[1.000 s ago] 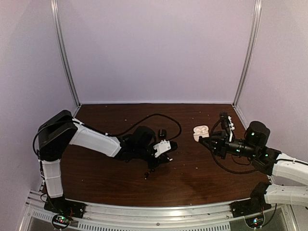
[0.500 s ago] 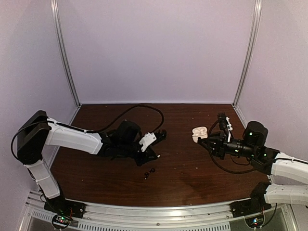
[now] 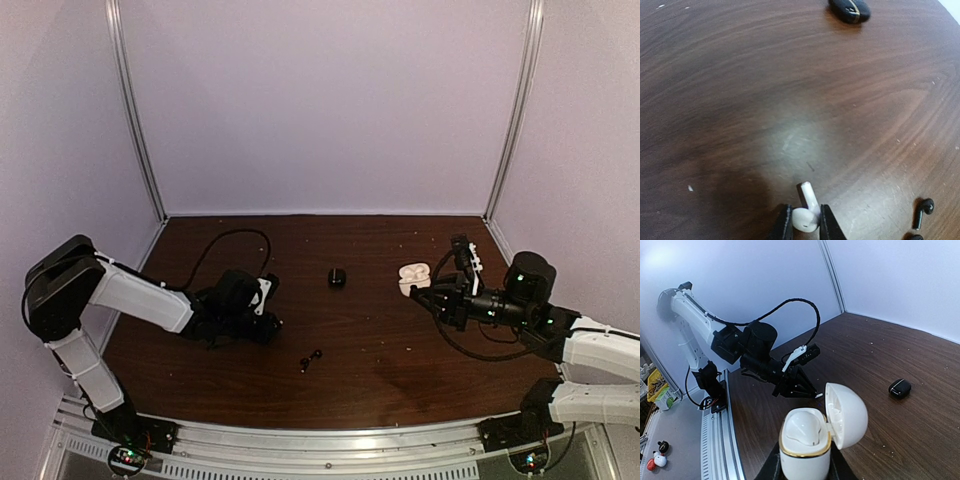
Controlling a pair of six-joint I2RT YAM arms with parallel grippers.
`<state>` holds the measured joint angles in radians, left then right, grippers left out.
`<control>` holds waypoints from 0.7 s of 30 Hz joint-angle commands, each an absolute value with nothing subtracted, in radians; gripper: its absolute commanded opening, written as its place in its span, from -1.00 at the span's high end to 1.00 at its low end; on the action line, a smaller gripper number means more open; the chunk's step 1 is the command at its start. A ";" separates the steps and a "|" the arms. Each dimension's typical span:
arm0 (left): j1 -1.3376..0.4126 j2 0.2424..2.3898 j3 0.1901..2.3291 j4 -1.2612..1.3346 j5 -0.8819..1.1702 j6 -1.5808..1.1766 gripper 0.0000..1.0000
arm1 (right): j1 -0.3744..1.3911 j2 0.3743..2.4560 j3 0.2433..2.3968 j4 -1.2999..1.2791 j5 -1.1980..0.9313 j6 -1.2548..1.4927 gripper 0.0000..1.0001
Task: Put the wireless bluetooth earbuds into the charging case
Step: Place the left earbud at the center of the board.
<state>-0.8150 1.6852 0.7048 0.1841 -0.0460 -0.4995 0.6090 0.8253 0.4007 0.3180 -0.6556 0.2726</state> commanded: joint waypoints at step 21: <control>-0.750 1.674 0.724 0.200 0.036 -0.656 0.17 | 0.604 0.806 0.395 0.344 -0.667 0.266 1.00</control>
